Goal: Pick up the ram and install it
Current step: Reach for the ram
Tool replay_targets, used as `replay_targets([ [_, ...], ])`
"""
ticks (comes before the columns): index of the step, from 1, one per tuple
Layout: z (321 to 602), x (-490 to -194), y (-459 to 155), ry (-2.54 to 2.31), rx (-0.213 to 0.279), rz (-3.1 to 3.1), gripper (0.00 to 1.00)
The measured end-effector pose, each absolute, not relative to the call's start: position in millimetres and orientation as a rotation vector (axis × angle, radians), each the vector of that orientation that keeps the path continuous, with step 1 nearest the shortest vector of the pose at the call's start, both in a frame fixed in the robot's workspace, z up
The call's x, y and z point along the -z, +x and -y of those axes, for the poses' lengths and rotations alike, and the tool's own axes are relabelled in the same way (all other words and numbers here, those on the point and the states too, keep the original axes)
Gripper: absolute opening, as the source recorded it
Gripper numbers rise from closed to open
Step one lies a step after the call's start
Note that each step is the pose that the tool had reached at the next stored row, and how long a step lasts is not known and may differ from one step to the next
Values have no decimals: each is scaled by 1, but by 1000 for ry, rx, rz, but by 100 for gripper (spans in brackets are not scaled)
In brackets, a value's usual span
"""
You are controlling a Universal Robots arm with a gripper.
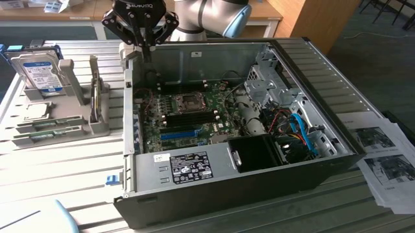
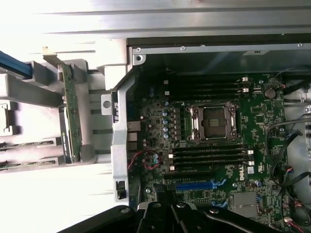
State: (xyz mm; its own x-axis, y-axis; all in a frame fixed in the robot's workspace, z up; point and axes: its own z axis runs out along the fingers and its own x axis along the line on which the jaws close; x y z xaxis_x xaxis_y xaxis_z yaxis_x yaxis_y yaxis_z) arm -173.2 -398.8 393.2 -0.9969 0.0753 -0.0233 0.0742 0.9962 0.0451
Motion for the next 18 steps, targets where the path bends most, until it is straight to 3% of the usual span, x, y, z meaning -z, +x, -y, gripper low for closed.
replay_targets([
  [18, 399, -393, -199, 117, -69, -3114, 9],
])
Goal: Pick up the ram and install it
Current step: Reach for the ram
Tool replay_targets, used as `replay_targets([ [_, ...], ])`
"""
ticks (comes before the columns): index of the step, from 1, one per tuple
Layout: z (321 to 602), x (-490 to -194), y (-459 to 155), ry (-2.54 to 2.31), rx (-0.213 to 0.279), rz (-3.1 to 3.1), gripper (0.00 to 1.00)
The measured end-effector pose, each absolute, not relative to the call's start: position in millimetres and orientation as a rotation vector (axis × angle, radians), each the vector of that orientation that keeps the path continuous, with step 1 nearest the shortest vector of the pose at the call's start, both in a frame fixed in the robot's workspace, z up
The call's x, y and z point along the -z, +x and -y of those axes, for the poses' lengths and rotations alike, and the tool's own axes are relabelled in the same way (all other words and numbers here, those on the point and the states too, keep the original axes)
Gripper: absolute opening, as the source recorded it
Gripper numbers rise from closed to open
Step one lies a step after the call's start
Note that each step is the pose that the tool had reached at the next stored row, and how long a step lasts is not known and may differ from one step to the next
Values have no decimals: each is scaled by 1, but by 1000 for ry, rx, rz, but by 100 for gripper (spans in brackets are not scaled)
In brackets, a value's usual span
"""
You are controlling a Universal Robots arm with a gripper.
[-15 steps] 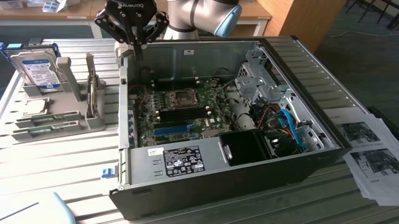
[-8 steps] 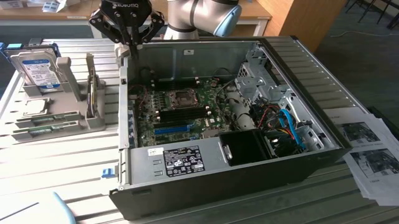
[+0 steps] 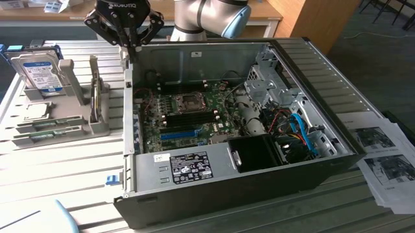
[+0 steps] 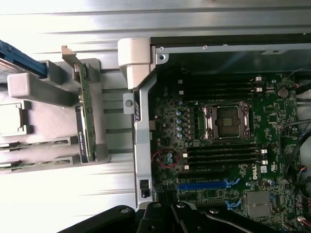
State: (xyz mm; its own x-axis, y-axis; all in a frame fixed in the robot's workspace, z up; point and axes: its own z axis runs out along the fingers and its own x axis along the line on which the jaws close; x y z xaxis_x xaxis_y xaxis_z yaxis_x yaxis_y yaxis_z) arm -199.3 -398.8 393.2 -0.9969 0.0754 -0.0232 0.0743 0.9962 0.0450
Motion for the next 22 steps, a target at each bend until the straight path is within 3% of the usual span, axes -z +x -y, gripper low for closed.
replay_targets([
  [22, 399, -393, -235, 117, -69, -3114, 9],
])
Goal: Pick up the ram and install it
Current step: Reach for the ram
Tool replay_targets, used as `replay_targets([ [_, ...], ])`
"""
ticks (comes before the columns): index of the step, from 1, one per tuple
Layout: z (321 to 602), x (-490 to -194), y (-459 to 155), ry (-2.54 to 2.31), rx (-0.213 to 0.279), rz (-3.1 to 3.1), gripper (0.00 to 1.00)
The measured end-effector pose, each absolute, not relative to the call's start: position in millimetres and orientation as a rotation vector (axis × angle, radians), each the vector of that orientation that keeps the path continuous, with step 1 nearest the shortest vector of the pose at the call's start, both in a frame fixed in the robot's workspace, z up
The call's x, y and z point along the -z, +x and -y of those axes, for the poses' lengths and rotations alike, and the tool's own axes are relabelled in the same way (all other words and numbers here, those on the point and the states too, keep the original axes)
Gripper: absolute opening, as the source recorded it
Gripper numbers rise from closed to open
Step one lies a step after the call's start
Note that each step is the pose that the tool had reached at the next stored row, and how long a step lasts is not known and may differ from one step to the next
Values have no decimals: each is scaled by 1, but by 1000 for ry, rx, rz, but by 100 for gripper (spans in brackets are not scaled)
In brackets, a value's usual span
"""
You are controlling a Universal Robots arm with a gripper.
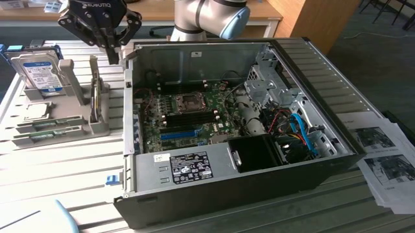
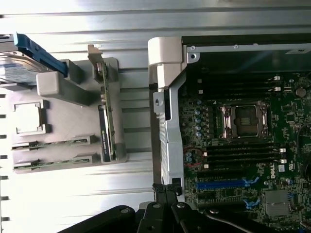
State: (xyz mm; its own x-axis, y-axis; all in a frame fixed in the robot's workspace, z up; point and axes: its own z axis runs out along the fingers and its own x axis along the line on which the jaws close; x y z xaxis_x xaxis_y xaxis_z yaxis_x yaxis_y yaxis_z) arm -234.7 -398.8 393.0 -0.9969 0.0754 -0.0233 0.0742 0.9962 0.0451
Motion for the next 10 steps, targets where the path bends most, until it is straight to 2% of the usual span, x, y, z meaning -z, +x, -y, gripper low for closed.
replay_targets([
  [10, 399, -393, -250, 116, -69, -3114, 9],
])
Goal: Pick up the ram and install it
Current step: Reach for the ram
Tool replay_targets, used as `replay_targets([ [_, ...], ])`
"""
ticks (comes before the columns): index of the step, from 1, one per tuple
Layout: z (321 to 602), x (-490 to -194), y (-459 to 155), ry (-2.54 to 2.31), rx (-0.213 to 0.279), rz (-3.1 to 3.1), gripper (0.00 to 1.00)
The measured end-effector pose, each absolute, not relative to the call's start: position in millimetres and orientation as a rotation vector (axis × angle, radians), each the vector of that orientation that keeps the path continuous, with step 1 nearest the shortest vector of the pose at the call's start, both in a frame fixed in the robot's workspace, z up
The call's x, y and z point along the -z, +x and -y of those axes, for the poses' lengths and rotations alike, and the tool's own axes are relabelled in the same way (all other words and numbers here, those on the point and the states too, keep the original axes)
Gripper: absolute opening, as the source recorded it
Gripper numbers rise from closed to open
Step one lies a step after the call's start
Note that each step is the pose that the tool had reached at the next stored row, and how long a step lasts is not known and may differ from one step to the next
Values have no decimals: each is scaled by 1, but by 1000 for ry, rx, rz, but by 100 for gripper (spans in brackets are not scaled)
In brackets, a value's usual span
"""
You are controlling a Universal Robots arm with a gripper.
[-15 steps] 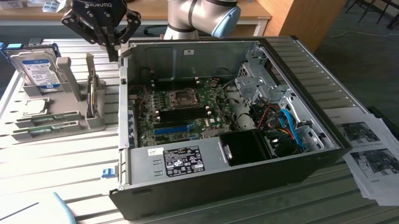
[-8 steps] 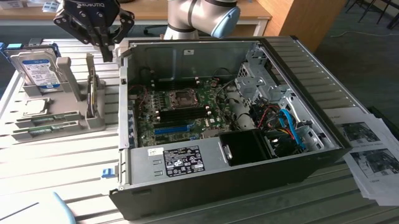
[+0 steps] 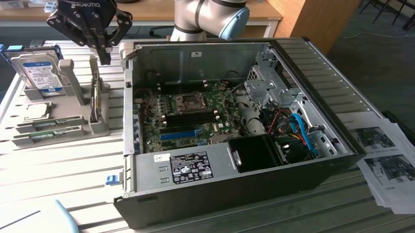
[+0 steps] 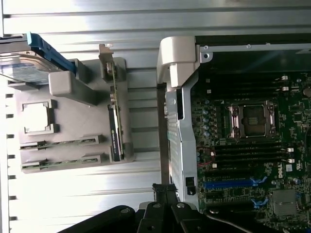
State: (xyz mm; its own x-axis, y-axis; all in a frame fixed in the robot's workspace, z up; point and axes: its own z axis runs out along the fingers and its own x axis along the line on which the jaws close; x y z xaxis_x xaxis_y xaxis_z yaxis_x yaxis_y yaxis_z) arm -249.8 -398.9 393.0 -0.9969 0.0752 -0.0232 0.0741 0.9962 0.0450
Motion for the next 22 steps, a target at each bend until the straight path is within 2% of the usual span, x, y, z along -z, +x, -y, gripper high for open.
replay_targets([
  [22, 399, -393, -285, 117, -69, -3114, 9],
])
